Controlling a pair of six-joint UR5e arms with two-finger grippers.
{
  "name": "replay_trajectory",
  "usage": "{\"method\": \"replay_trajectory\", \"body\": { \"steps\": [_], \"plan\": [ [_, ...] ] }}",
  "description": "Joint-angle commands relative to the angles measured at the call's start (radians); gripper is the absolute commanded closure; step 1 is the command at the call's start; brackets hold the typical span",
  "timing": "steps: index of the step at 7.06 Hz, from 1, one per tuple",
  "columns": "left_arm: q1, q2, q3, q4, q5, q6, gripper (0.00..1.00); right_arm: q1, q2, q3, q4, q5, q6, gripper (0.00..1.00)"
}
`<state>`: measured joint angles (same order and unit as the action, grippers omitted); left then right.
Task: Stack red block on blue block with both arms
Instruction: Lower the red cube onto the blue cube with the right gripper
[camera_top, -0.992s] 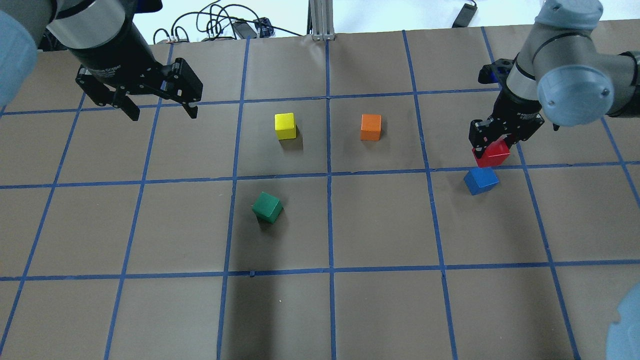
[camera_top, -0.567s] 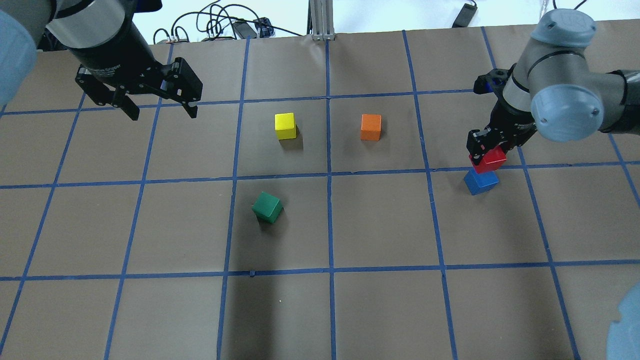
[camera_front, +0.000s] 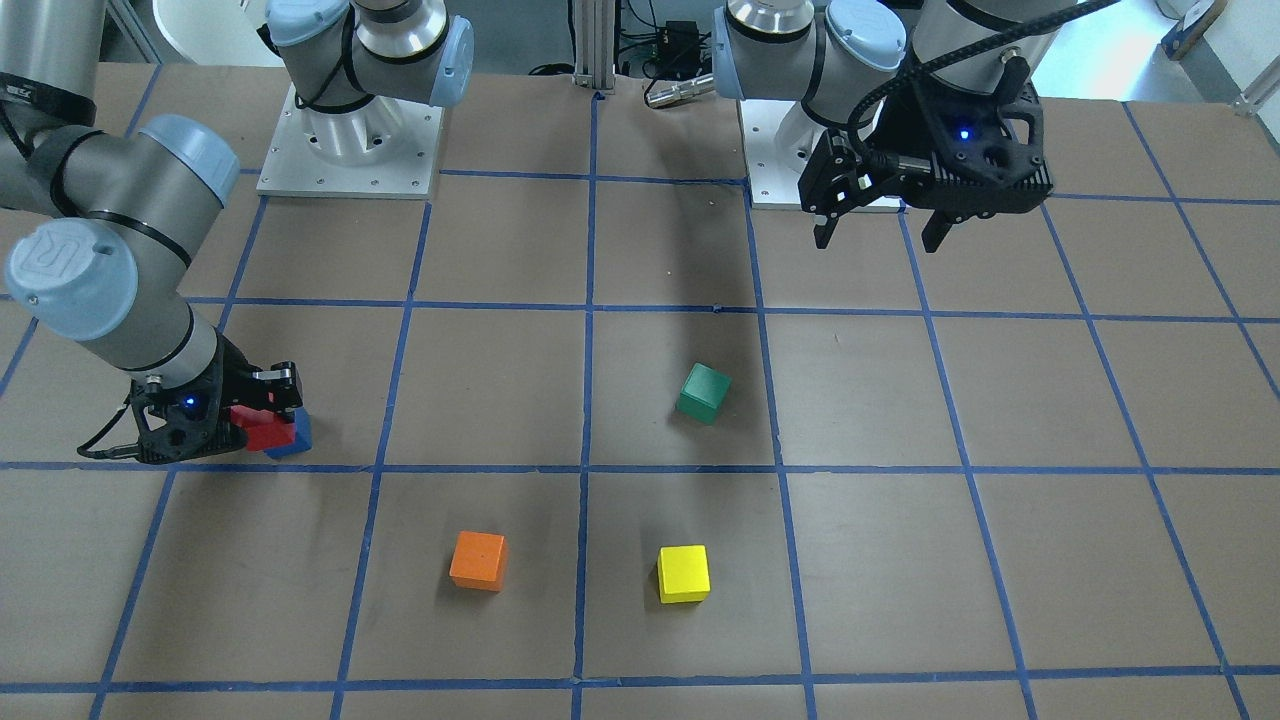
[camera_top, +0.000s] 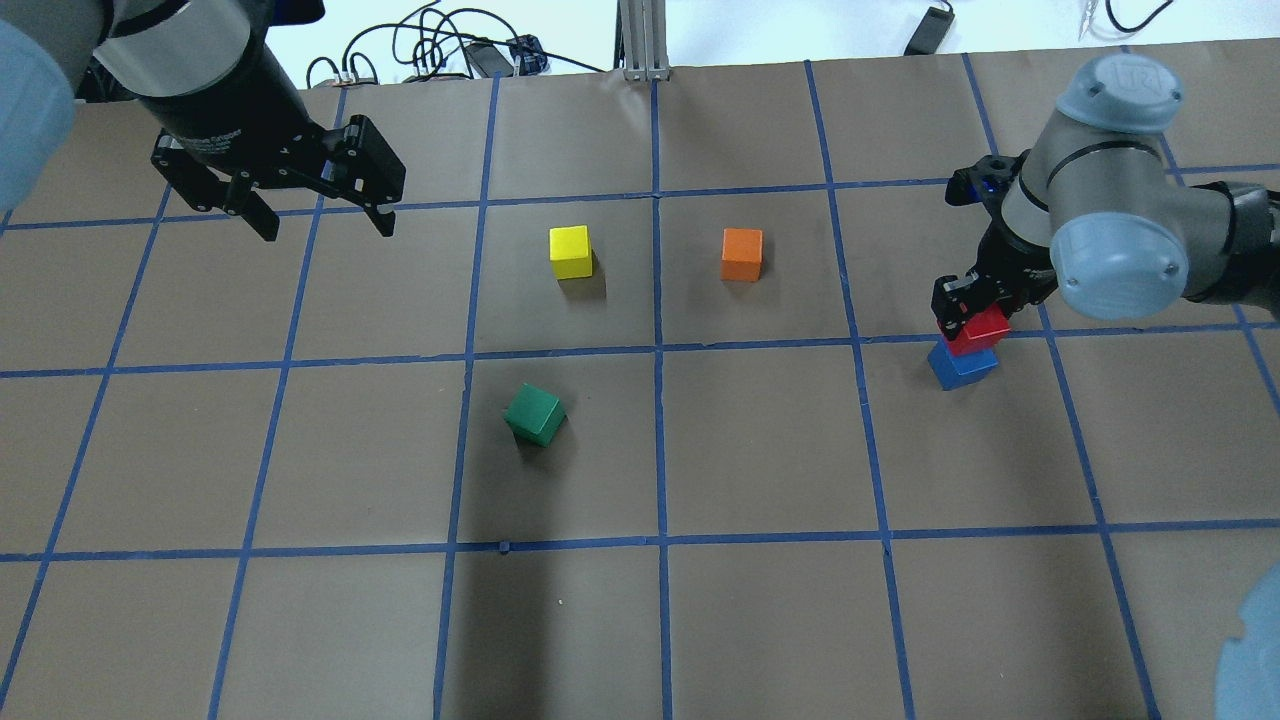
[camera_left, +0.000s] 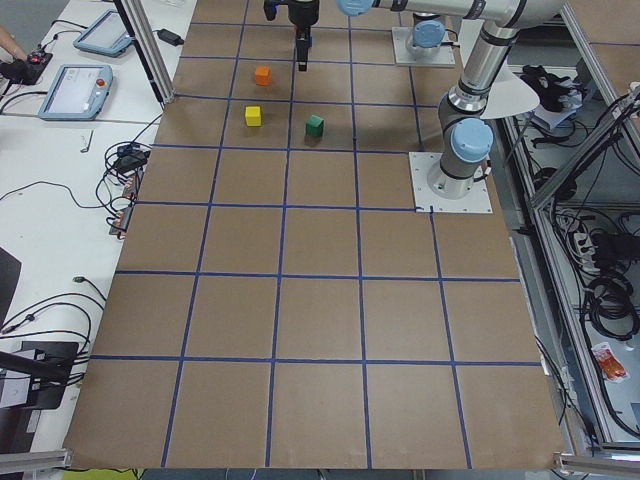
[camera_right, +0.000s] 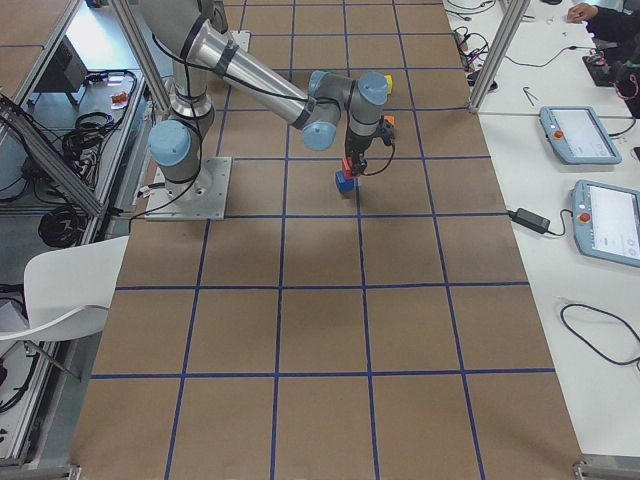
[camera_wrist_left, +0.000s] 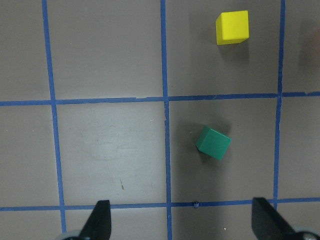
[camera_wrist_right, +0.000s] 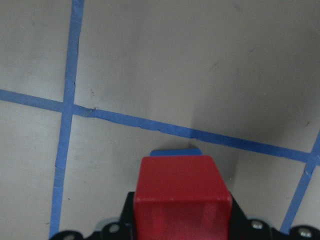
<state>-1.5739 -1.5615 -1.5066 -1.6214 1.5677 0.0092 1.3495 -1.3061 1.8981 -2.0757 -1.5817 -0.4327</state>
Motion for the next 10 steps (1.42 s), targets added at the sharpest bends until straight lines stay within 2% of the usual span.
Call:
{"method": "replay_trajectory", "body": {
  "steps": [1,2,3,4,5,6,7,9,10],
  "plan": [
    [0.000,0.000,-0.001,0.000,0.000,0.002,0.00,-0.006,-0.001,0.007,-0.003,-0.004,0.002,1.00],
    [0.000,0.000,0.000,0.000,0.000,0.002,0.00,-0.007,-0.001,0.009,-0.001,-0.004,0.002,1.00],
    [0.000,0.000,0.000,0.000,0.000,0.002,0.00,-0.007,-0.001,0.009,0.002,-0.004,0.002,0.95],
    [0.000,0.000,0.000,0.002,0.000,0.002,0.00,-0.007,-0.001,0.010,0.002,-0.004,0.000,0.55],
    [0.000,-0.002,0.005,0.002,0.000,0.002,0.00,-0.007,-0.001,0.019,-0.001,-0.003,0.000,0.27],
    [0.000,-0.002,0.005,0.002,0.000,0.002,0.00,-0.007,-0.001,0.022,-0.003,-0.003,0.000,0.07],
    [0.000,-0.003,0.005,0.002,0.000,0.002,0.00,-0.007,-0.002,0.021,0.000,-0.004,0.002,0.00],
    [0.000,-0.003,0.005,0.002,0.000,0.002,0.00,-0.006,-0.031,0.004,0.029,-0.026,0.009,0.00],
    [0.002,-0.003,0.005,0.002,0.000,0.002,0.00,-0.004,-0.059,-0.029,0.111,-0.020,0.015,0.00]
  ]
}}
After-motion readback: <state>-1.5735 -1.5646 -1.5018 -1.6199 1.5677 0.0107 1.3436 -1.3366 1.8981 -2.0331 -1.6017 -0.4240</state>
